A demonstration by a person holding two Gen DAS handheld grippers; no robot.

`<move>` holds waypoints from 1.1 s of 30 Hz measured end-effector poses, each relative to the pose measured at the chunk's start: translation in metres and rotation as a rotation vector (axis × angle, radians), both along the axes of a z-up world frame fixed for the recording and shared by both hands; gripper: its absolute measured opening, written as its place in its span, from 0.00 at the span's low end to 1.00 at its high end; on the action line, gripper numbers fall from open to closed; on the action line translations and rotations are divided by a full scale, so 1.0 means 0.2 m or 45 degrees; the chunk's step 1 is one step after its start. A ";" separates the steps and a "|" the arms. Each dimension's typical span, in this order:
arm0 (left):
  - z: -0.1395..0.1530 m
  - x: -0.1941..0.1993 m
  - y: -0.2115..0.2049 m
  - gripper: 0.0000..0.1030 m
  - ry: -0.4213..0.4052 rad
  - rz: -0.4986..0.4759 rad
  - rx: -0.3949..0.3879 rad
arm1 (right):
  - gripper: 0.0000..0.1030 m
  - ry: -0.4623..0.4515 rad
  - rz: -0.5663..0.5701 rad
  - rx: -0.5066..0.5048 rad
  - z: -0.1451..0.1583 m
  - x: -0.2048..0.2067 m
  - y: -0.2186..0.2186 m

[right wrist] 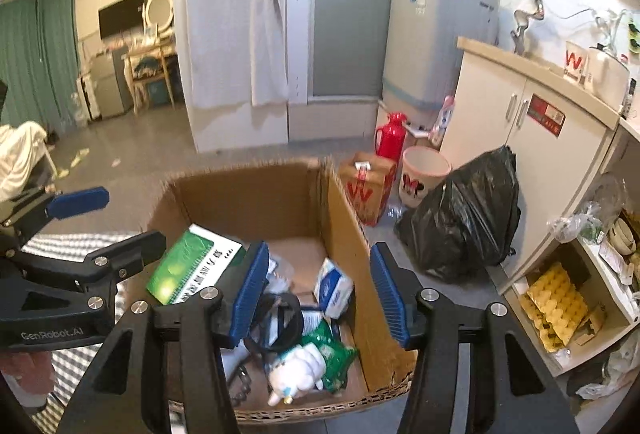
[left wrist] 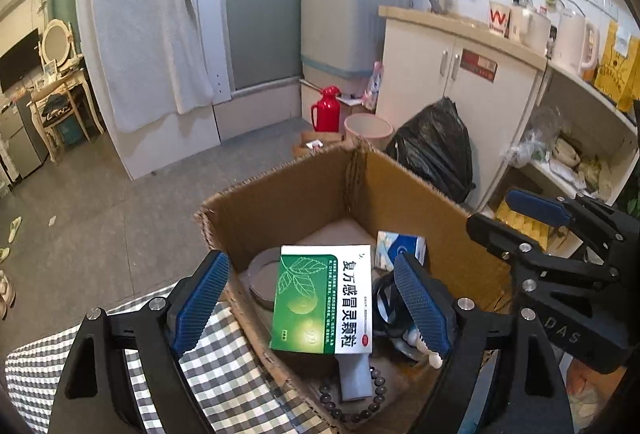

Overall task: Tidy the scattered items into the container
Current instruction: 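Open the left gripper to drop the medicine box while the right drops the black object into the box, then withdraw both open grippers from the box back over the table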

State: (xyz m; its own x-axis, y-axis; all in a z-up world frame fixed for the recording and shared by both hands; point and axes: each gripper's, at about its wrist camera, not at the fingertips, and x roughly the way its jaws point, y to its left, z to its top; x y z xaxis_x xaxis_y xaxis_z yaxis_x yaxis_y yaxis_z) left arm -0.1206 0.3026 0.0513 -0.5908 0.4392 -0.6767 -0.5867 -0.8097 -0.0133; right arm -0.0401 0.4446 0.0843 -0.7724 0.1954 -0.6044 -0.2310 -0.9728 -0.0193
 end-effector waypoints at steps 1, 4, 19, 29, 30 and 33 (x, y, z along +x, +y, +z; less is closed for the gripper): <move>0.01 0.00 -0.01 0.85 0.006 0.006 0.009 | 0.52 0.015 0.002 -0.005 0.01 0.00 -0.01; 0.06 0.01 -0.06 0.85 0.032 0.028 0.036 | 0.56 0.050 0.013 -0.024 0.05 0.01 -0.03; 0.15 0.04 -0.38 0.86 0.120 0.199 0.104 | 0.65 0.095 0.163 -0.092 0.07 -0.02 -0.28; 0.14 0.05 -0.62 0.87 0.149 0.338 0.103 | 0.77 0.127 0.268 -0.139 0.08 -0.04 -0.46; 0.15 0.06 -0.65 0.87 0.152 0.354 0.105 | 0.80 0.132 0.280 -0.141 0.08 -0.05 -0.48; 0.15 0.06 -0.73 0.89 0.151 0.390 0.119 | 0.83 0.145 0.310 -0.154 0.09 -0.05 -0.53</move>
State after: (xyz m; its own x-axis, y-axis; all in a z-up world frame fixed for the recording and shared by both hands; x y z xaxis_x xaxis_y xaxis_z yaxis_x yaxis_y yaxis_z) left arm -0.1082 0.1571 0.0814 -0.7772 0.2859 -0.5605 -0.3183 -0.9471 -0.0418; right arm -0.0499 0.3379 0.1024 -0.8520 -0.0723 -0.5185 0.0156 -0.9935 0.1130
